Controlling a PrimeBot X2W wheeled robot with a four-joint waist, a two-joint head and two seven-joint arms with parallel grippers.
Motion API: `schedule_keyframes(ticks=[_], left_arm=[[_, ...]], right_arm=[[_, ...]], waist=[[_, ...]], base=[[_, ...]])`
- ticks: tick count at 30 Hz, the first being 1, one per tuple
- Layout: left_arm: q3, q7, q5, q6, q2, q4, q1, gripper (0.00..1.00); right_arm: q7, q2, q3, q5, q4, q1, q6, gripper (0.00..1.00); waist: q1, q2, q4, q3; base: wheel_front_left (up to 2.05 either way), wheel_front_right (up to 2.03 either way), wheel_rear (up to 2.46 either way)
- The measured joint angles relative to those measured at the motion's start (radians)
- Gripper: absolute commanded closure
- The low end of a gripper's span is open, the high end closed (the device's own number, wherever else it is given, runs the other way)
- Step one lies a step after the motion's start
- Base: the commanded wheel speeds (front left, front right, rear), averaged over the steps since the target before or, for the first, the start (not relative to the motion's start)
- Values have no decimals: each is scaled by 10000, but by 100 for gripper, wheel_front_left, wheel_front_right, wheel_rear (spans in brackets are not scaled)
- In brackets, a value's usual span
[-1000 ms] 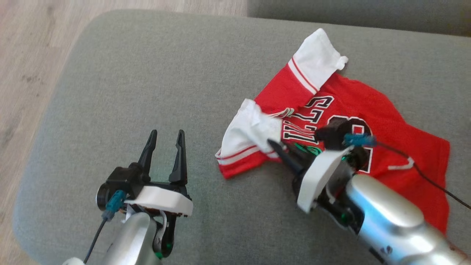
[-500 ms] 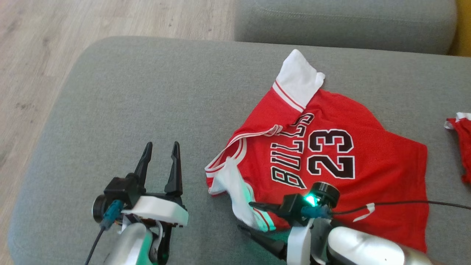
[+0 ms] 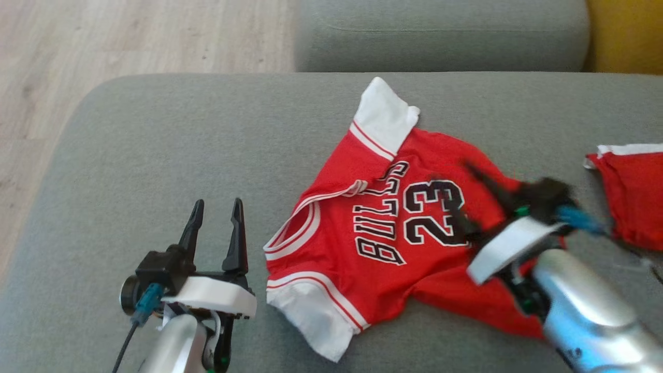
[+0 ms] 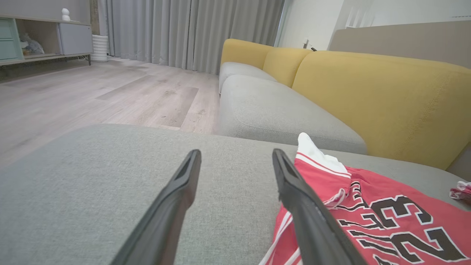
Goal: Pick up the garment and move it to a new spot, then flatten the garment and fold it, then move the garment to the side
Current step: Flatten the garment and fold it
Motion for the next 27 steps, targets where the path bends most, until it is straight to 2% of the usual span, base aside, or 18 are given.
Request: schedule_keyframes(ticks=[1,2,5,7,9,12,18,24,27], left_arm=[[0,0,2,0,-4,-27,9,0],[15,0,8,0,4,-88,48,0],[27,0,61,0,17,-125,146,0],[35,0,61,0,31,-153,154,0],[46,0,61,-2,44,-188,151,0],[36,0,73,-13,75,-201,137,0],[-261,151,527,-203,378,-190,-506,0],[-1668,1440,1365,-614,443,215,-1948,0],[-2008,1906,1590,-675,487,569,-2211,0]], right_arm=[[-38,134,-809,-257,190,181,0,0],[-75,493,-2642,-966,293,770,0,0],[-81,1227,-5369,-2439,-278,1962,0,0],[-90,1877,-6604,-3277,-809,2811,0,0],[-90,2468,-7296,-3971,-1277,3587,0,0],[-88,2897,-7570,-4537,-1776,4175,0,0],[-90,3037,-7772,-4732,-2330,3908,0,0],[-90,3156,-7712,-4702,-2372,3829,0,0],[-90,3160,-7655,-4589,-2374,3819,0,0]], waist=[[0,0,-83,-3],[0,0,-254,2],[0,0,-518,45],[0,0,-688,95],[0,0,-862,155],[0,0,-1137,277],[1,0,-1601,697],[1,0,-2009,1188],[1,0,-2152,1351]], base=[[0,0,0],[0,0,0],[0,0,0],[0,0,0],[0,0,0],[0,0,0],[0,0,0],[0,0,0],[0,0,0]])
